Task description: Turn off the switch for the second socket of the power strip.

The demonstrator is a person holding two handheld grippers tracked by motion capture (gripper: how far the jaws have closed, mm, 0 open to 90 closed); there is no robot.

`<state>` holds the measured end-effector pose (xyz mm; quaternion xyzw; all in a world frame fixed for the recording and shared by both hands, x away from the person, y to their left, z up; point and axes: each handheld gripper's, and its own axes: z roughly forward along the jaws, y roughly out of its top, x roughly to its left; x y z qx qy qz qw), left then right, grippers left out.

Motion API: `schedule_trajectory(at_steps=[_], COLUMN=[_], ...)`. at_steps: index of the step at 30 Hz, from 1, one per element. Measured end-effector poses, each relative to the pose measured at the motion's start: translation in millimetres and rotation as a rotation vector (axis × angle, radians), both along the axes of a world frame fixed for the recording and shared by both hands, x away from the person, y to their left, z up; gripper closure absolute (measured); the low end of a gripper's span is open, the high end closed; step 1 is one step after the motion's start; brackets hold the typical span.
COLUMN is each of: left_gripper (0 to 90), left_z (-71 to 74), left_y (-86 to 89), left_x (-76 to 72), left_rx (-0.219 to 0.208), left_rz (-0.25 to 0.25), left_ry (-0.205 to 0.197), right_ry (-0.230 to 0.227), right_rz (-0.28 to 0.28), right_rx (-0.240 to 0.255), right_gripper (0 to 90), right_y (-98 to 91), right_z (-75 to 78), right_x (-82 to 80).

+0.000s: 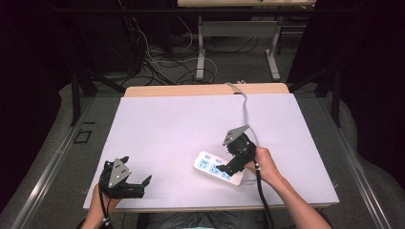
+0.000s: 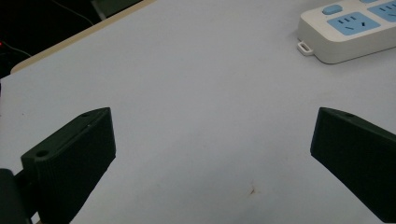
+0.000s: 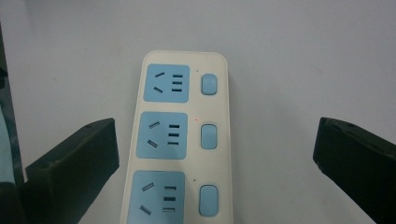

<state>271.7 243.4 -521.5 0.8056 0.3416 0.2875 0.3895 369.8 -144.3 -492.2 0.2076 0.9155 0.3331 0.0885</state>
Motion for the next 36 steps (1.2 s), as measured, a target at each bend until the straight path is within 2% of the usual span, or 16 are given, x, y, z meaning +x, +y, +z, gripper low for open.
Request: schedule_trajectory(at_steps=[10, 14, 20, 25, 36], left_gripper=[0.2, 0.2, 0.2, 0.1, 0.2], left_z=[0.3, 0.3, 0.3, 0.3, 0.3], left_y=[0.2, 0.2, 0.3, 0.4, 0.1], left_x=[0.1, -0.1, -0.2, -0.2, 0.1], left_rx=[0.008, 0.008, 0.007, 0.007, 0.013], left_rz=[-0.002, -0.002, -0.001, -0.002, -0.003], left_ry=[0.001, 0.000, 0.000, 0.002, 0.000], right_ry=[0.009, 0.006, 0.012, 0.008, -0.002], right_rz=[-0.001, 0.018, 0.010, -0.003, -0.039], right_rx=[0.009, 0.018, 0.015, 0.031, 0.026], right_gripper=[0.0, 0.0, 5.1, 19.2, 68.3], right_y=[1.4, 2.1, 3.1, 3.3, 3.8], right_z=[-1.1, -2.4, -4.2, -5.8, -8.8], right_x=[-0.5, 0.1, -1.2, -1.4, -2.5])
